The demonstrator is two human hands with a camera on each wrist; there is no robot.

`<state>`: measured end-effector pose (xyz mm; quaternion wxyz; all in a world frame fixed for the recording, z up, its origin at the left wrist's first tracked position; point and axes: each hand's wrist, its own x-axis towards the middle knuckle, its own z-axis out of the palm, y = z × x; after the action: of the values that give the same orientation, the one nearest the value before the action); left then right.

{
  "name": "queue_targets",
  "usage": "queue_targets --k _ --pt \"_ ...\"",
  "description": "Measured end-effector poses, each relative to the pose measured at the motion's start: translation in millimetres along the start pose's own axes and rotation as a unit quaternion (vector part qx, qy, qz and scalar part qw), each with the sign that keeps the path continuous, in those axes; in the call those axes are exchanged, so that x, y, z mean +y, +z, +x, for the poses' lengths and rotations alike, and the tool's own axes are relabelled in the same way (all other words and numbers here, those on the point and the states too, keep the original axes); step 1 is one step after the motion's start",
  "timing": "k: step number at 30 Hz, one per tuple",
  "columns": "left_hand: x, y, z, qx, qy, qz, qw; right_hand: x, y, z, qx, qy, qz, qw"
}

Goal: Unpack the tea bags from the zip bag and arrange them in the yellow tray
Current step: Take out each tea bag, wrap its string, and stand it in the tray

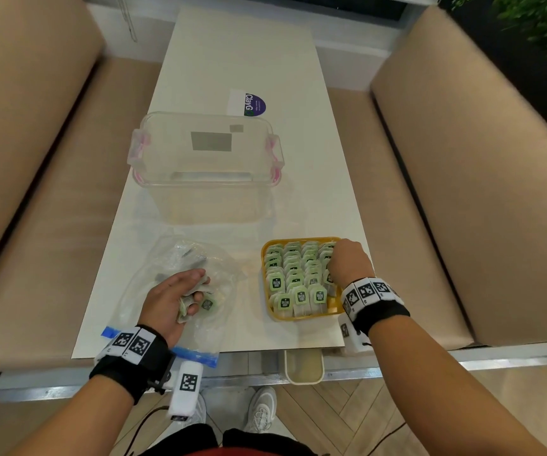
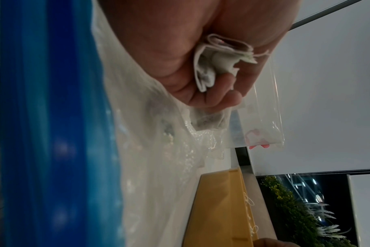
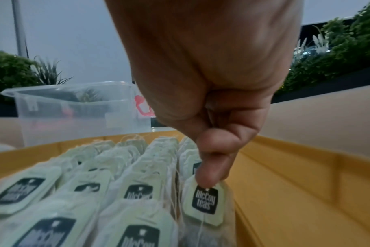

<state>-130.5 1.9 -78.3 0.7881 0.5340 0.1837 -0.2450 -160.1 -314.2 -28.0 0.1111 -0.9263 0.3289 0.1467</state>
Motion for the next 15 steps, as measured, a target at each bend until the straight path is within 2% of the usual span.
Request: queue_targets --k 6,10,15 --pt "0.8 2.0 -0.6 0.0 0.001 -0.003 1.0 5.1 -5.3 0.6 0.01 -0.02 0.044 0.999" --pt "0.7 1.5 0.2 -0.001 0.002 -0.003 1.0 10.7 -14.0 -12.7 0.027 0.0 0.043 0.999" --pt "-0.1 1.6 -0.4 -0.002 0.002 0.003 1.0 12.6 2.3 -25.3 -0.043 0.008 0.006 0.999"
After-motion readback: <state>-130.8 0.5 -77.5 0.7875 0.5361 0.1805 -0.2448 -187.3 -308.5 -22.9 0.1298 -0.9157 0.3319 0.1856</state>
